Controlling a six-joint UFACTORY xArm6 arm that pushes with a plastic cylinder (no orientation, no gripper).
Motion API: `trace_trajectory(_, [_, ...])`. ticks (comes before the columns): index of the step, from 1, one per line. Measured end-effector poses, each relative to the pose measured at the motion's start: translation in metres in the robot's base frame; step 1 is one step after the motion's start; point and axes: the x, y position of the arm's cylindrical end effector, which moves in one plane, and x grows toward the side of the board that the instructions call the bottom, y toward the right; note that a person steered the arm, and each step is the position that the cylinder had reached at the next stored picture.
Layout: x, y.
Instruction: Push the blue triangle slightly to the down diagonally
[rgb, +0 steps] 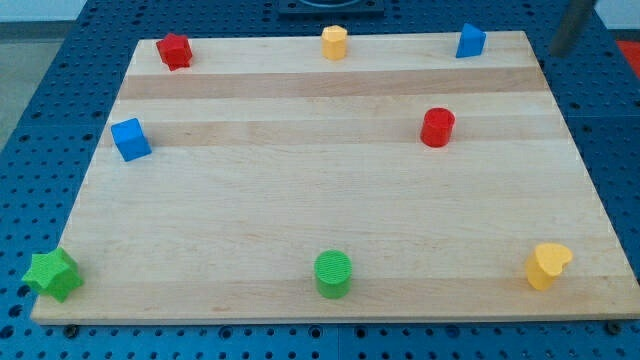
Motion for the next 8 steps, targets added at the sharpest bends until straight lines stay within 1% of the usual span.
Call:
trace_trajectory(1, [-0.028, -0.015])
trace_trajectory(2, [-0.029, -0.079])
trace_trajectory(3, [-0.025, -0.155])
trace_trajectory(4, [0.005, -0.202])
trace_trajectory(5, [0.006, -0.204])
trace_trajectory(6, [-0.029, -0.198])
trace_trajectory(7, [-0.029, -0.180])
trace_trajectory(8, [-0.012, -0.150])
